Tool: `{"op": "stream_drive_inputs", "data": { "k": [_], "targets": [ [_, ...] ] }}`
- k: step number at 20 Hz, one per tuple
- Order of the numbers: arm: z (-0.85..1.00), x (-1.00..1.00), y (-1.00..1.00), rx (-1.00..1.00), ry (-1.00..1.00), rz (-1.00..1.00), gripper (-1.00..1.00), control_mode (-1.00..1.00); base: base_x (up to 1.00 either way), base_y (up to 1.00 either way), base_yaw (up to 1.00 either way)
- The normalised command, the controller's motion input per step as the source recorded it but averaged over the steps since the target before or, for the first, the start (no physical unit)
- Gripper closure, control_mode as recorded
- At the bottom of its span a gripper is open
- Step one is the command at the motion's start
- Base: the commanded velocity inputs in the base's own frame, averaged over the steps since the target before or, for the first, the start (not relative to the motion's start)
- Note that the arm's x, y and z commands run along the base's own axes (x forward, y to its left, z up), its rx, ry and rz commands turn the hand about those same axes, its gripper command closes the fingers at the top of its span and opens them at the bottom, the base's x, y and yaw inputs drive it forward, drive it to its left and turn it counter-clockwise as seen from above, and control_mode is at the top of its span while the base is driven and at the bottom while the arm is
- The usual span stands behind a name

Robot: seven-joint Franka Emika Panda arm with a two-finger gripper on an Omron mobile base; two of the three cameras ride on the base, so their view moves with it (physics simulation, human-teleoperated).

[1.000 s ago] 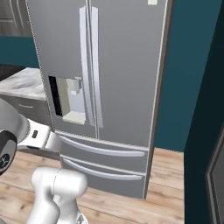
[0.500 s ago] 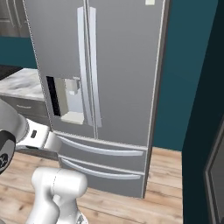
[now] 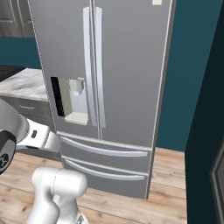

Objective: Retrieve the fish from the fridge and place it on the saucepan with marinade on the stove.

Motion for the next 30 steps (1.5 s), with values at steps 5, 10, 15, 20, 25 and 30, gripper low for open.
{"op": "stream_drive_inputs", "data": {
  "k": [5,10,15,20,25,30],
  "targets": [
    [0.00,0.00,0.00,0.00,0.00,0.00,-1.00,1.00,0.01,0.45,-0.01],
    [0.00,0.00,0.00,0.00,0.00,0.00,-1.00,1.00,0.00,0.11,-0.01],
    [0.00,0.00,0.00,0.00,0.00,0.00,-1.00,1.00,0.00,0.00,0.00],
    [0.00,0.00,0.00,0.00,0.00,0.00,-1.00,1.00,0.03,0.00,0.00],
    [0.00,0.00,0.00,0.00,0.00,0.00,-1.00,1.00,0.13,-0.04,0.00],
    [0.00,0.00,0.00,0.00,0.00,0.00,-1.00,1.00,0.13,-0.19,0.00]
  ]
}}
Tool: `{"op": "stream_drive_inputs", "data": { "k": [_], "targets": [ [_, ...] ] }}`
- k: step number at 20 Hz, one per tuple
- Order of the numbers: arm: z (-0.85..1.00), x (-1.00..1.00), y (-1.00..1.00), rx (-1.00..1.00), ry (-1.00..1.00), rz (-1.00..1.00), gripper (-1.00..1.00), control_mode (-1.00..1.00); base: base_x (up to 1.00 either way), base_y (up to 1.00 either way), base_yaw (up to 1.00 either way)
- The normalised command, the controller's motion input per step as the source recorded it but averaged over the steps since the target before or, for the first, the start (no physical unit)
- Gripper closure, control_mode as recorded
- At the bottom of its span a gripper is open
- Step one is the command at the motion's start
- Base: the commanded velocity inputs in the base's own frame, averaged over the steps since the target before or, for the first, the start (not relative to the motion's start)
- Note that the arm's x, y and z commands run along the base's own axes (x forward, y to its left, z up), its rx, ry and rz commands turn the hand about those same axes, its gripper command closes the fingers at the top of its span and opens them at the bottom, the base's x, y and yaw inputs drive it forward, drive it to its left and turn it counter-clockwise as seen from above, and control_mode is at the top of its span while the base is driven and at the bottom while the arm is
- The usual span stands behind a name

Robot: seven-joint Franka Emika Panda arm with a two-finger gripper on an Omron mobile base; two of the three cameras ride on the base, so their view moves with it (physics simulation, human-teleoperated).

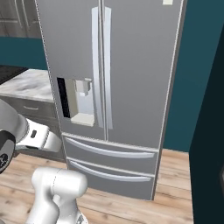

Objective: Retrieve the fish from the fridge and place it on the saucepan with marinade on the stove.

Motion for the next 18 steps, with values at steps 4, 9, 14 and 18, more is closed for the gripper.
{"op": "stream_drive_inputs", "data": {
  "k": [4,9,14,18],
  "targets": [
    [0.00,0.00,0.00,0.00,0.00,0.00,-1.00,1.00,0.22,-0.22,0.00],
    [0.00,0.00,0.00,0.00,0.00,0.00,-1.00,1.00,0.34,-0.15,0.00],
    [0.00,0.00,0.00,0.00,0.00,0.00,-1.00,1.00,0.35,-0.08,0.00],
    [0.00,0.00,0.00,0.00,0.00,0.00,-1.00,1.00,0.25,-0.11,0.00]
  ]
}}
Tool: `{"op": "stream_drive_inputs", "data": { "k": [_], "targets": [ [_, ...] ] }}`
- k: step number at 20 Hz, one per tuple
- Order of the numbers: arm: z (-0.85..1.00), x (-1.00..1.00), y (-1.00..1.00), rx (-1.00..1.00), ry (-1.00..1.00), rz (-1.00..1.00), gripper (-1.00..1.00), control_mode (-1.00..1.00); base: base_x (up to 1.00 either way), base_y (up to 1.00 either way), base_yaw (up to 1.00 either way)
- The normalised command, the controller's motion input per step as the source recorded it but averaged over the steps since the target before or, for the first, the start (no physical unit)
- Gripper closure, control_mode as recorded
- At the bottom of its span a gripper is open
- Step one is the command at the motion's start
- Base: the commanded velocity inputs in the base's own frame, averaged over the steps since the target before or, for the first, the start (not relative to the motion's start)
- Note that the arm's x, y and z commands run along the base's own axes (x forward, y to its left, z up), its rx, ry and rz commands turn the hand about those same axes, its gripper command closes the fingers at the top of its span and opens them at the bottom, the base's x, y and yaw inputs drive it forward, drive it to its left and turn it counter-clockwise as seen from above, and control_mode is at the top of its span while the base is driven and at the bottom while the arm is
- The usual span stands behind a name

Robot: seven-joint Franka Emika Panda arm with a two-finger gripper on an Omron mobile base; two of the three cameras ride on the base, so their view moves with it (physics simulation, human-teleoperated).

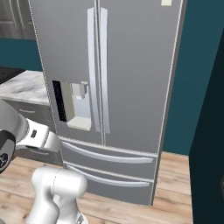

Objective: Retrieve the fish from the fridge and place it on the saucepan with marinade on the stove.

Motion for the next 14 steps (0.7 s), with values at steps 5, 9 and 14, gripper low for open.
{"op": "stream_drive_inputs", "data": {
  "k": [5,9,14],
  "targets": [
    [0.00,0.00,0.00,0.00,0.00,0.00,-1.00,1.00,0.24,0.00,0.00],
    [-0.02,0.21,0.00,0.00,0.00,0.00,-1.00,-1.00,0.06,0.00,0.00],
    [-0.02,0.50,0.00,0.03,0.00,0.00,-1.00,-1.00,0.00,0.00,0.00]
  ]
}}
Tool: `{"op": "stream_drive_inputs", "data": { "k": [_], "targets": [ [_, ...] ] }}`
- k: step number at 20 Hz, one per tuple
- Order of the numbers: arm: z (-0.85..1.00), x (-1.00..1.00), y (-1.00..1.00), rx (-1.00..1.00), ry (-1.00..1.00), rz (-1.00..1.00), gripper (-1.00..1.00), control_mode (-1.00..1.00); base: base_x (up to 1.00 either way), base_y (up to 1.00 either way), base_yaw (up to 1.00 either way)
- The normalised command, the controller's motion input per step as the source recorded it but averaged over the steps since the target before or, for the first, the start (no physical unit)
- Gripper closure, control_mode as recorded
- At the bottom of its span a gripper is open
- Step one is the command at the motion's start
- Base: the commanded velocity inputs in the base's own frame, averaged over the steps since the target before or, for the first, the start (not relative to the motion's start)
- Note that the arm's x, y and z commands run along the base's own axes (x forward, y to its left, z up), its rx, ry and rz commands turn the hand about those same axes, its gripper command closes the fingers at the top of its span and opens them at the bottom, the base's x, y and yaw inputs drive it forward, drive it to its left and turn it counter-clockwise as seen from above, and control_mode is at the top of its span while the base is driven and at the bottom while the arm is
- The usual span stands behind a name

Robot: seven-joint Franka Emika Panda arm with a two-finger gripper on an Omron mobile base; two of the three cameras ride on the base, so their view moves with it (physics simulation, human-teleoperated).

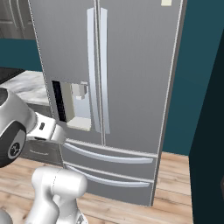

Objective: Retrieve the fish from the fridge and place it on the saucepan with marinade on the stove.

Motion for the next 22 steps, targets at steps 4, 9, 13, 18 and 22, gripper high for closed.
{"op": "stream_drive_inputs", "data": {
  "k": [4,9,13,18,22],
  "targets": [
    [0.20,0.52,0.00,0.01,-0.08,0.00,-1.00,-1.00,0.00,0.00,0.00],
    [0.45,0.36,0.00,0.00,-0.05,0.00,-1.00,-1.00,0.00,0.00,0.00],
    [0.49,0.21,0.00,0.00,-0.13,0.00,-1.00,-1.00,0.00,0.00,0.00],
    [0.22,0.04,0.00,0.00,-0.29,0.00,-1.00,-1.00,0.00,0.00,0.00],
    [0.09,0.10,0.00,0.00,-0.31,0.00,-1.00,-1.00,0.00,0.00,0.00]
  ]
}}
